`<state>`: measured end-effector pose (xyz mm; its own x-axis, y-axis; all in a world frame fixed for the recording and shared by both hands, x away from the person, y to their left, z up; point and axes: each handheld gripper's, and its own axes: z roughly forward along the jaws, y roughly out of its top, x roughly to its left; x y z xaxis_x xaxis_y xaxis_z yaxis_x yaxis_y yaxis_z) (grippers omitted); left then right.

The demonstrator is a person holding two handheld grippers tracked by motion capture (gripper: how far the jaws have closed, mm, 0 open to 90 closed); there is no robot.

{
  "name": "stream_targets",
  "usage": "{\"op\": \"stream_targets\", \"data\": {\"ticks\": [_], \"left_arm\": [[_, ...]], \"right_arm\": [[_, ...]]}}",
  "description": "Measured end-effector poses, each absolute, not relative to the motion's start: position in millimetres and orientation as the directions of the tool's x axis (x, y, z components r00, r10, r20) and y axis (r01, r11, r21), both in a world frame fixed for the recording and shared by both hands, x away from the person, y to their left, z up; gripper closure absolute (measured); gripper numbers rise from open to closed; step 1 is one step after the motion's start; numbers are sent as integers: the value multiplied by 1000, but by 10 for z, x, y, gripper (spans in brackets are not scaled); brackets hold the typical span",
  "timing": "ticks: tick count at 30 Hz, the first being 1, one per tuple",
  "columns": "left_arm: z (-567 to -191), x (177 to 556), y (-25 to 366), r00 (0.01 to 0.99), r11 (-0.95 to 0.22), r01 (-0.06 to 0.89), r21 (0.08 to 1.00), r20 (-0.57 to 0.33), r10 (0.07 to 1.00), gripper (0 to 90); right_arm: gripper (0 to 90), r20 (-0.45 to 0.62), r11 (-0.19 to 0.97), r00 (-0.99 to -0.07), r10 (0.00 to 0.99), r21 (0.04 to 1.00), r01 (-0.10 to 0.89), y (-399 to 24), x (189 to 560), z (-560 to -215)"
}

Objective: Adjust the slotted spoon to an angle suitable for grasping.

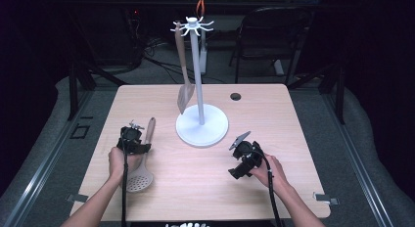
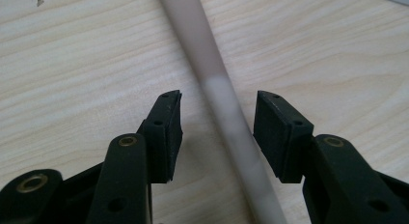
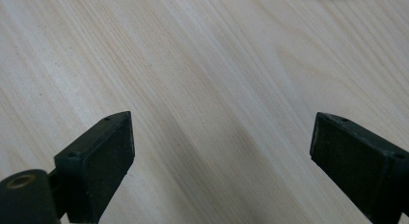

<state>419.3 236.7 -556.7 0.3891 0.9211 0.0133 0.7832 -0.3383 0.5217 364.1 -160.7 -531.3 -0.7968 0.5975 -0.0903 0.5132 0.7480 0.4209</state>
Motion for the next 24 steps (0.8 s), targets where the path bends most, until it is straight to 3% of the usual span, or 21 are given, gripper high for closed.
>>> {"op": "stream_targets", "data": {"ticks": [8,24], "left_arm": [[-5606,4208,2308,413,-367,786,497,19,910,643],[-5572,4186,2430,429,-364,800,477,-31,903,675]], "right_arm": [[83,-76,735,-792,606,435,521,-1616,3644,-5325],[85,-83,745,-797,599,422,516,-1620,3640,-5307]]}}
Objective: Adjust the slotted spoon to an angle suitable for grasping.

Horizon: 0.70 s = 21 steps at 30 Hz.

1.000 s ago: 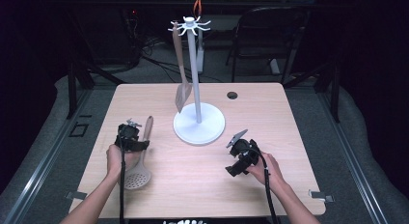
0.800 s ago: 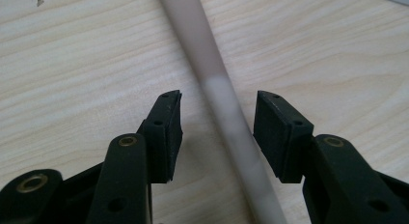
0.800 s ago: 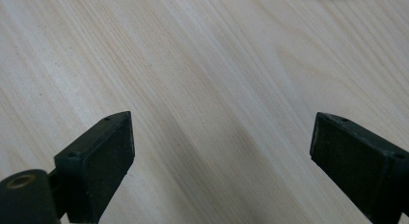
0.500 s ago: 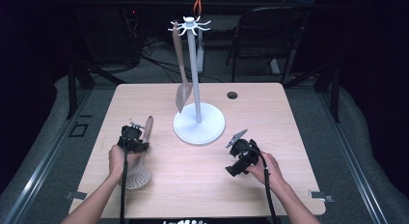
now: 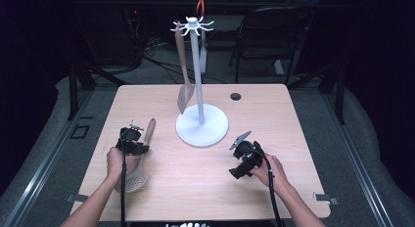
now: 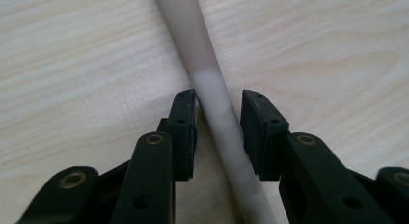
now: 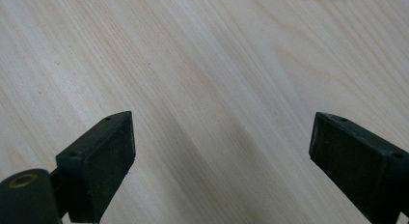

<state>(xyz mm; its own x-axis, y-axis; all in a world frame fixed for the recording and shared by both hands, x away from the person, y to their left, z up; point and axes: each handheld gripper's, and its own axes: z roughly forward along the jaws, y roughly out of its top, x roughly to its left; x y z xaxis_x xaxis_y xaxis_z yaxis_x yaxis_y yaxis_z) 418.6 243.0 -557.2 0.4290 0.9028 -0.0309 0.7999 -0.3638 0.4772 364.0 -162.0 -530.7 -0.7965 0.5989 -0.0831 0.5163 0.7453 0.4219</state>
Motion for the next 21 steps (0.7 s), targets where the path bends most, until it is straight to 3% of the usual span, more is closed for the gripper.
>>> {"op": "stream_targets", "data": {"ticks": [13,21], "left_arm": [[-5565,4134,2523,434,-360,819,448,-71,898,699],[-5567,4195,2469,442,-381,814,438,-41,896,687]], "right_arm": [[87,-83,746,-797,598,421,516,-1610,3640,-5312],[86,-84,748,-799,595,420,513,-1603,3639,-5311]]}}
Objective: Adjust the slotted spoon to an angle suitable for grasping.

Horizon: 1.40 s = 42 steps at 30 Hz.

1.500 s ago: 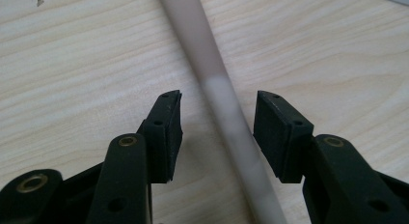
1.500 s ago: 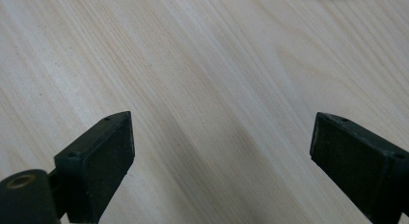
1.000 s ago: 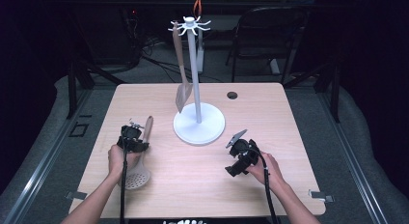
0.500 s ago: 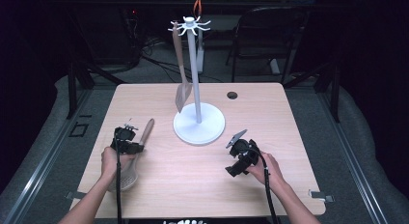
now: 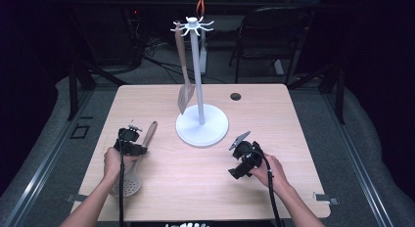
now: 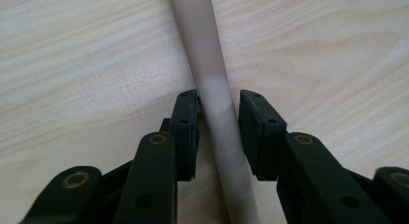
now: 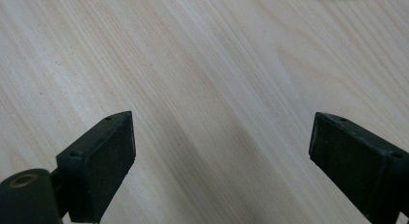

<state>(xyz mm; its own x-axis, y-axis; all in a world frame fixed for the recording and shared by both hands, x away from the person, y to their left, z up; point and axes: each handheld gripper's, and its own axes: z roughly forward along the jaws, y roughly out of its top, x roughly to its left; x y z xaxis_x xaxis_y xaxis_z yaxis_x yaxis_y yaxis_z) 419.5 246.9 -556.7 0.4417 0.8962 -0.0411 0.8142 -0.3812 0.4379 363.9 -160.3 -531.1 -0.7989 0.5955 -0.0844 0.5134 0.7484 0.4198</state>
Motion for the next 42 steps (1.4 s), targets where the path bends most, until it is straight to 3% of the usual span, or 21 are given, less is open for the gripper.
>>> {"op": "stream_targets", "data": {"ticks": [12,21,31,42], "left_arm": [[-5533,4254,2399,440,-400,833,383,-20,898,713],[-5529,4210,2472,438,-358,845,396,-131,889,751],[-5382,4069,2622,452,-297,787,541,-177,874,760],[-5236,3971,2611,510,-298,696,653,-157,846,762]], "right_arm": [[88,-79,746,-798,598,420,518,-1579,3632,-5329],[89,-85,746,-795,601,418,519,-1619,3640,-5307],[89,-84,746,-795,600,416,519,-1622,3642,-5305],[90,-78,742,-794,602,422,521,-1612,3641,-5316]]}}
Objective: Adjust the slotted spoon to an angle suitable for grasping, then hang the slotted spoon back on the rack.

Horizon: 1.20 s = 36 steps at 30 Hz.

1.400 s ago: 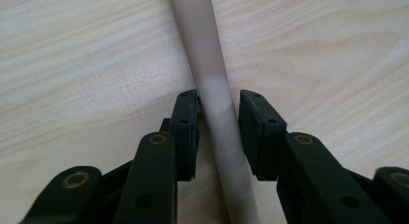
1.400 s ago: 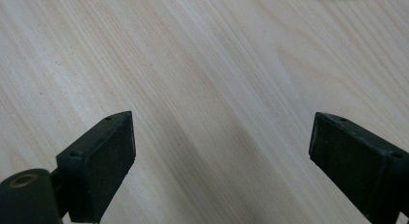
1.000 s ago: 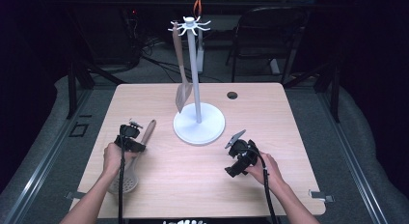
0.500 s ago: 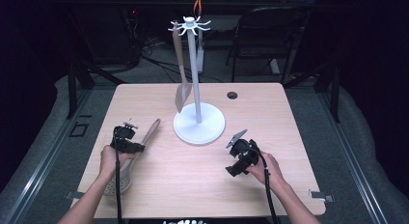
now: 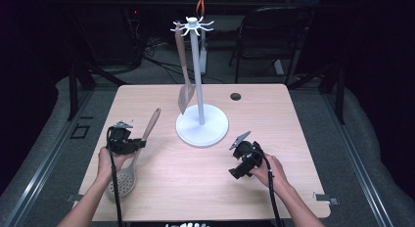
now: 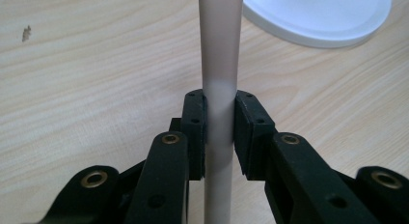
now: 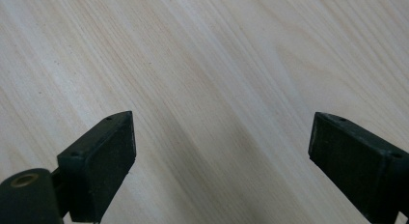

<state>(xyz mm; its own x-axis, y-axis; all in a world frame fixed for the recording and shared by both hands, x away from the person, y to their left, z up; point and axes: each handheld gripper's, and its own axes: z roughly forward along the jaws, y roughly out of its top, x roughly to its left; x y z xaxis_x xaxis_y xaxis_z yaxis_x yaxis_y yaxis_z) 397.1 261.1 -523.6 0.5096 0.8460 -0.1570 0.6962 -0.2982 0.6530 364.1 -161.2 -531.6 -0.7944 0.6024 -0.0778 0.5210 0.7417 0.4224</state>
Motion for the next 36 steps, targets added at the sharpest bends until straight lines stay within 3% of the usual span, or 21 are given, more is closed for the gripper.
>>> {"op": "stream_targets", "data": {"ticks": [10,36], "left_arm": [[-5166,3888,2611,535,-249,611,751,-160,830,761],[-4998,3707,2568,547,-193,484,854,-123,828,761]], "right_arm": [[90,-75,740,-792,605,419,526,-1619,3648,-5328],[91,-78,747,-796,600,411,523,-1595,3643,-5352]]}}
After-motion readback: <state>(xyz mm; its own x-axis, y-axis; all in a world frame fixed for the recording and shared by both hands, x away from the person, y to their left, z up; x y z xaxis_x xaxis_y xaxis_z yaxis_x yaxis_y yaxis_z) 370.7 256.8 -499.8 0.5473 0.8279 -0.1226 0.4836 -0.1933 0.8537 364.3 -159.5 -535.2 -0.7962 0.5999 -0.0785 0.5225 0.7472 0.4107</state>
